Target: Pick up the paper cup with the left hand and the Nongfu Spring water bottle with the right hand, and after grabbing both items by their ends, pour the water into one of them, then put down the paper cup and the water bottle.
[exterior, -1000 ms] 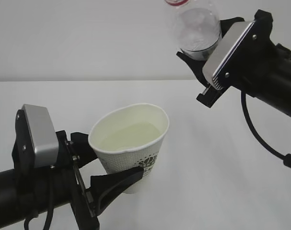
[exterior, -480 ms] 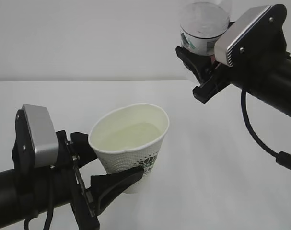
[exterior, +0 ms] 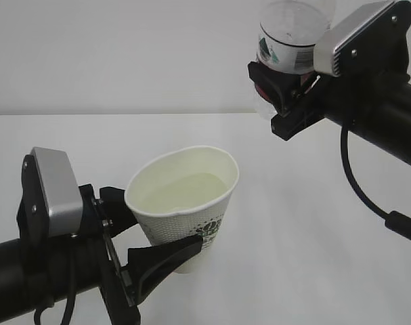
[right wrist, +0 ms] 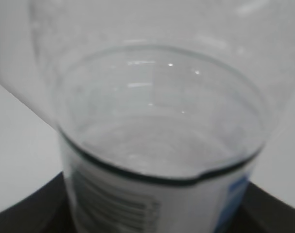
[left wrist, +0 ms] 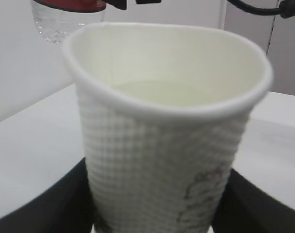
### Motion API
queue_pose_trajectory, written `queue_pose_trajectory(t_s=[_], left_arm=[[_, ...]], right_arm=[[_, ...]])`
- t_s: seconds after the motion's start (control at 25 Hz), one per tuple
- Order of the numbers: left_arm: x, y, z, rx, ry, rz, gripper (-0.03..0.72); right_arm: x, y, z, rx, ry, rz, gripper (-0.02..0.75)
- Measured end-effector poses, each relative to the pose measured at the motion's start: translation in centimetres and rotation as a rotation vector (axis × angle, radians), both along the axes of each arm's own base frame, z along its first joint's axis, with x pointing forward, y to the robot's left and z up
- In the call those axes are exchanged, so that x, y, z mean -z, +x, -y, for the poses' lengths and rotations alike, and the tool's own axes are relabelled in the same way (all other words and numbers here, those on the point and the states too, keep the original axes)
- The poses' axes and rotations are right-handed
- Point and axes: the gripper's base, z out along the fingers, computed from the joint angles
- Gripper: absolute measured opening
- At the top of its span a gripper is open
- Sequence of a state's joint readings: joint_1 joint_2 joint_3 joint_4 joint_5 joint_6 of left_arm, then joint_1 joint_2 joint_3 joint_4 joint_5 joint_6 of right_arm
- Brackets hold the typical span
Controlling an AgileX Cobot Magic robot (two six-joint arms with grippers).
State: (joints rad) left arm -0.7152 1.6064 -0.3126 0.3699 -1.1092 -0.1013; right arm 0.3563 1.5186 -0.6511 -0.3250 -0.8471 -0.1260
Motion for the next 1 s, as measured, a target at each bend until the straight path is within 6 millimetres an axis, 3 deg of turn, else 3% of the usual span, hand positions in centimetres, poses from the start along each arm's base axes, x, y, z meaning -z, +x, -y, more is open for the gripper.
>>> queue_pose_trajectory(t_s=[0.36,1.0], left_arm=[[0.00,0.00,0.00,0.000,0.000,0.000,0.470],[-0.06,0.40,-0.24,-0.054,-0.015,-0.013,0.470]], right_arm=[[0.00,0.00,0.00,-0.003,0.064,-0.044,0.477],[0.63,0.11,0.16,0.020,0.031,-0.104,0.476]])
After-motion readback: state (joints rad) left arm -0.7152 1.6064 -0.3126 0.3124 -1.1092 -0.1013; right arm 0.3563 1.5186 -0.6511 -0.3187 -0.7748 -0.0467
